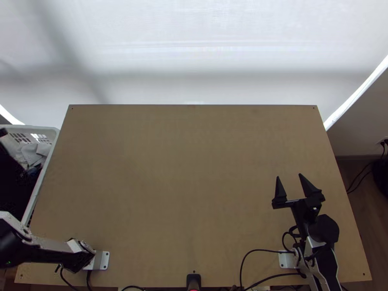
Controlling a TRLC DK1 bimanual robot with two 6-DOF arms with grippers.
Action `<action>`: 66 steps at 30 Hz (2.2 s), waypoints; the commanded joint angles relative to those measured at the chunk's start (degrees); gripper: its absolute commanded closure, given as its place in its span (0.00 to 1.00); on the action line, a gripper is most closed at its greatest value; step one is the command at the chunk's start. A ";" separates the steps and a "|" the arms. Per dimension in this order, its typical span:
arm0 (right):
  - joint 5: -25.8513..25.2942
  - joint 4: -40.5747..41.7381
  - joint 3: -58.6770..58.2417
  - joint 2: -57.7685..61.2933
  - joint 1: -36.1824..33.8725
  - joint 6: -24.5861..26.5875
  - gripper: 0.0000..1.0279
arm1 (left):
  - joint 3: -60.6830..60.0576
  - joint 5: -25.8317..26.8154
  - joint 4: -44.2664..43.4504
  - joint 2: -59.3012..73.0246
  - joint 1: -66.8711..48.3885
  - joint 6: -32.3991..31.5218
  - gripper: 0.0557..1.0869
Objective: Fold the t-shirt
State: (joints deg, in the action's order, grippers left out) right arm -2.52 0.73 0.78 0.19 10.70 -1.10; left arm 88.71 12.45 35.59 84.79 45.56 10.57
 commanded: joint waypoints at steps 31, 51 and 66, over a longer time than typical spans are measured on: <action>-0.55 -1.08 -0.34 -0.27 -0.33 -0.92 0.04 | -13.56 -34.42 -4.22 -3.76 -95.22 -33.16 0.96; -0.55 -1.08 -0.34 -0.36 -0.24 -0.92 0.04 | 9.47 -33.63 -11.16 24.37 -111.83 -38.25 0.96; -0.55 -1.08 -0.34 -0.27 -0.24 -0.92 0.04 | 29.42 -26.69 -10.81 35.70 -113.68 -38.87 0.18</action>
State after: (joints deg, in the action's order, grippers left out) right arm -2.55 0.73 0.78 0.19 10.70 -1.10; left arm 113.47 -15.94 26.00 120.44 -67.79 -27.44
